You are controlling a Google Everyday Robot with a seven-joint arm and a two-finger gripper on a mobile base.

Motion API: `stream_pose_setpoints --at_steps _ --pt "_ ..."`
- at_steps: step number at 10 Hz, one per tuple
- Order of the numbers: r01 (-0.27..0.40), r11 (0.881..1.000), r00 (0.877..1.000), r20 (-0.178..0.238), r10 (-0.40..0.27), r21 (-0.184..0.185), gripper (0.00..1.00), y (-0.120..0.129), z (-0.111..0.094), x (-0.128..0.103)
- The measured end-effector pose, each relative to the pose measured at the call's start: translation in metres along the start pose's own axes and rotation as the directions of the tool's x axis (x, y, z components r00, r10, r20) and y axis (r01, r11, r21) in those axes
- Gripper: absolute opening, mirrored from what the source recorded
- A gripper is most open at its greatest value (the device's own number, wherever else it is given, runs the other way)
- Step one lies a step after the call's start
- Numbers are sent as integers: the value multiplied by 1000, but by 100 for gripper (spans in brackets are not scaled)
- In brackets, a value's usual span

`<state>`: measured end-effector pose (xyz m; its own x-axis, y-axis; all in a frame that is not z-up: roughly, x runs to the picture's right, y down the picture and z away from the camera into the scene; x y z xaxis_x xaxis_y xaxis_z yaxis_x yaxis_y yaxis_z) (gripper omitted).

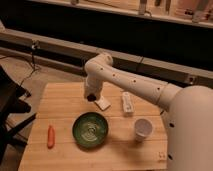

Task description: Place the eraser on the white sponge

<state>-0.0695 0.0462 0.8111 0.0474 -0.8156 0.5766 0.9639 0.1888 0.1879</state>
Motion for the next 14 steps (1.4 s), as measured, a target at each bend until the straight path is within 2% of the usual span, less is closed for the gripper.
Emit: stream_pose_setpoints --at_steps 6,14 --pt "-59 998 998 1 59 24 4 30 2 3" --pt "-82 996 997 11 81 46 4 53 3 -6"
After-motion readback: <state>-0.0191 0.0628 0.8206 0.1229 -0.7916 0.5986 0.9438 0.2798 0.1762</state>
